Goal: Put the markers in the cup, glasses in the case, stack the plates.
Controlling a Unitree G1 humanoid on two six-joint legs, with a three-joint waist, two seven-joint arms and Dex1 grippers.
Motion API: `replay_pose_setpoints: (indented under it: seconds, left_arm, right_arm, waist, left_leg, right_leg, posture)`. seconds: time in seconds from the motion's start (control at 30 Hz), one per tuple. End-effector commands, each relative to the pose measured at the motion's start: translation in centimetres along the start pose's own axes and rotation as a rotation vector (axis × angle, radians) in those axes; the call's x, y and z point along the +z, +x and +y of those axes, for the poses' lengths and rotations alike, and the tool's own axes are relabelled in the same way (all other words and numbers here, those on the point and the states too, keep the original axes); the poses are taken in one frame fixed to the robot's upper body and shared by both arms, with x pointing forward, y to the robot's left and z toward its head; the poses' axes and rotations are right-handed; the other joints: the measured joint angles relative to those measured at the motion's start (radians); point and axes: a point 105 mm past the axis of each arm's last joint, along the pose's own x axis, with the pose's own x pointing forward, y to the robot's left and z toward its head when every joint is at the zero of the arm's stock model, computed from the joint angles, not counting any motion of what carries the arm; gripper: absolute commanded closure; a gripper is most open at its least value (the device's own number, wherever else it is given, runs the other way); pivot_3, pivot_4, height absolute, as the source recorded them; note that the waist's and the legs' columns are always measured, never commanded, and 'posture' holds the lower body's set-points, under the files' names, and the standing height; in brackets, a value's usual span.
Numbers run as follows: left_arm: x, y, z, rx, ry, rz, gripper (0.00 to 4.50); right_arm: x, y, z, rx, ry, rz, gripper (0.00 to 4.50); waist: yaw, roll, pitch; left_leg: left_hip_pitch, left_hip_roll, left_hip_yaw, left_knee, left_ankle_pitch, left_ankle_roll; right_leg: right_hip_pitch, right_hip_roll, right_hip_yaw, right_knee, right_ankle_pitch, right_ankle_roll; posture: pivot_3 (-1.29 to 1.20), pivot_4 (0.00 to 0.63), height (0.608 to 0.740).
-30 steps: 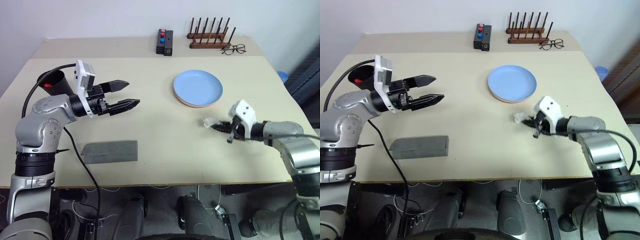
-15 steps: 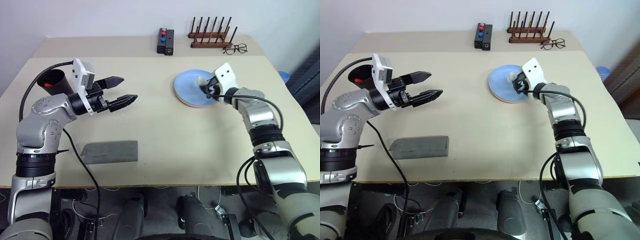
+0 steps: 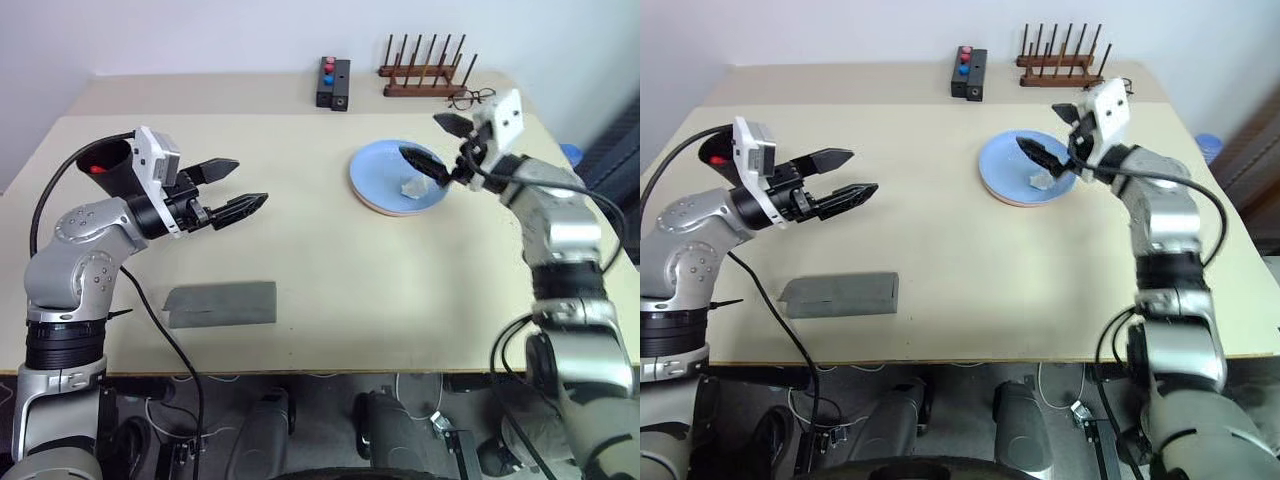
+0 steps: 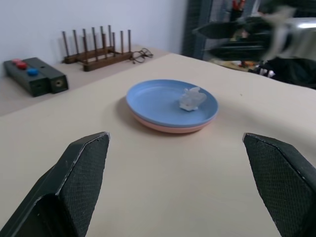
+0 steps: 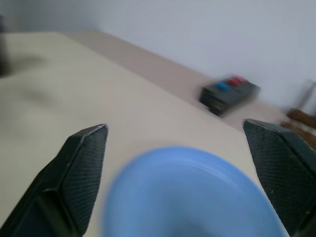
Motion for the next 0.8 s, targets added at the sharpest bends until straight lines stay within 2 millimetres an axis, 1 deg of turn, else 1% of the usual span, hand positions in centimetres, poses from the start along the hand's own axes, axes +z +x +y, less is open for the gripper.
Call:
replay_pose_setpoints:
  seconds: [0.03, 0.1, 0.17, 0.2, 0.27, 0.33, 0.43, 0.57, 0.67, 0.8]
  left_arm:
    - [0.3, -0.6, -0.5, -0.029, 0.004, -0.021, 0.00]
    - [-0.2, -1.2, -0.7, -0.051, -0.003, -0.005, 0.00]
    - [0.1, -1.9, -0.7, -0.070, -0.011, 0.001, 0.00]
    - [0.2, -2.3, -1.0, -0.095, -0.014, 0.010, 0.00]
    - [-0.2, -3.1, -1.4, -0.132, -0.015, 0.050, 0.00]
    - [-0.8, -3.5, -1.5, -0.140, 0.031, 0.085, 0.00]
    - [-1.0, -4.0, -1.6, -0.182, 0.020, 0.052, 0.00]
    - [-1.2, -2.9, -1.6, -0.181, 0.036, 0.024, 0.00]
    - [-1.1, -2.3, -1.8, -0.177, 0.032, -0.013, 0.00]
    - [-1.2, -2.5, -1.6, -0.162, 0.046, -0.007, 0.00]
  right_arm:
    - [0.7, -2.7, 4.4, 0.210, 0.053, 0.006, 0.07]
    - [0.7, -4.2, 5.3, 0.226, 0.087, 0.031, 0.07]
    - [1.0, -5.5, 5.5, 0.217, 0.095, 0.048, 0.07]
    - [1.1, -6.0, 5.5, 0.216, 0.100, 0.060, 0.07]
    - [1.3, -6.8, 5.6, 0.218, 0.096, 0.076, 0.07]
    - [1.3, -7.2, 5.7, 0.222, 0.085, 0.092, 0.07]
    - [1.4, -6.8, 5.6, 0.198, 0.056, 0.103, 0.07]
    - [0.9, -6.8, 5.1, 0.155, 0.046, 0.123, 0.07]
    - [1.2, -6.6, 4.7, 0.142, 0.026, 0.123, 0.07]
    - [1.1, -5.9, 3.9, 0.139, 0.005, 0.126, 0.07]
  waist:
    - [-0.003, 0.000, 0.000]
    - [-0.014, 0.001, 0.001]
    - [-0.020, 0.001, 0.001]
    - [-0.021, 0.001, 0.001]
    - [-0.019, 0.001, 0.001]
    - [-0.014, 0.002, 0.000]
    - [-0.008, 0.002, 0.000]
    - [-0.001, 0.002, 0.000]
    - [-0.002, 0.002, 0.000]
    - [-0.010, 0.001, 0.001]
  left_leg:
    - [0.000, 0.000, 0.001, 0.001, -0.001, 0.001]
    - [0.000, -0.001, 0.002, 0.002, -0.001, 0.001]
    - [0.001, 0.001, 0.004, 0.003, 0.000, 0.001]
    - [0.001, 0.001, 0.004, 0.003, 0.000, 0.001]
    - [0.002, 0.003, 0.004, 0.003, -0.001, 0.000]
    - [0.002, 0.004, 0.004, 0.003, -0.001, 0.000]
    - [0.000, 0.004, 0.005, 0.003, -0.001, 0.000]
    - [-0.002, 0.003, 0.005, 0.003, -0.001, 0.000]
    - [-0.003, 0.002, 0.005, 0.003, -0.001, 0.001]
    - [-0.004, 0.002, 0.005, 0.002, -0.002, 0.002]
  right_leg:
    - [0.000, 0.000, 0.000, 0.000, 0.000, 0.000]
    - [0.000, -0.001, 0.002, 0.000, 0.000, 0.000]
    - [-0.001, -0.001, 0.003, 0.000, -0.001, -0.006]
    - [-0.001, 0.000, 0.003, 0.000, -0.001, -0.005]
    - [-0.001, 0.001, 0.003, 0.000, -0.001, -0.006]
    - [-0.001, 0.002, 0.003, -0.001, -0.001, -0.006]
    - [-0.001, 0.000, 0.003, -0.003, 0.000, -0.009]
    - [-0.001, -0.001, 0.003, -0.008, 0.001, -0.009]
    - [0.000, -0.001, 0.003, -0.012, 0.003, -0.007]
    - [0.000, -0.001, 0.003, -0.013, 0.003, -0.006]
  posture:
    - [0.00, 0.150, 0.740]
    - [0.00, 0.150, 0.740]
    - [0.00, 0.150, 0.740]
    - [0.00, 0.150, 0.740]
    - [0.00, 0.150, 0.740]
    - [0.00, 0.150, 0.740]
    - [0.00, 0.150, 0.740]
    - [0.00, 0.150, 0.740]
    - [0.00, 0.150, 0.740]
    - [0.00, 0.150, 0.740]
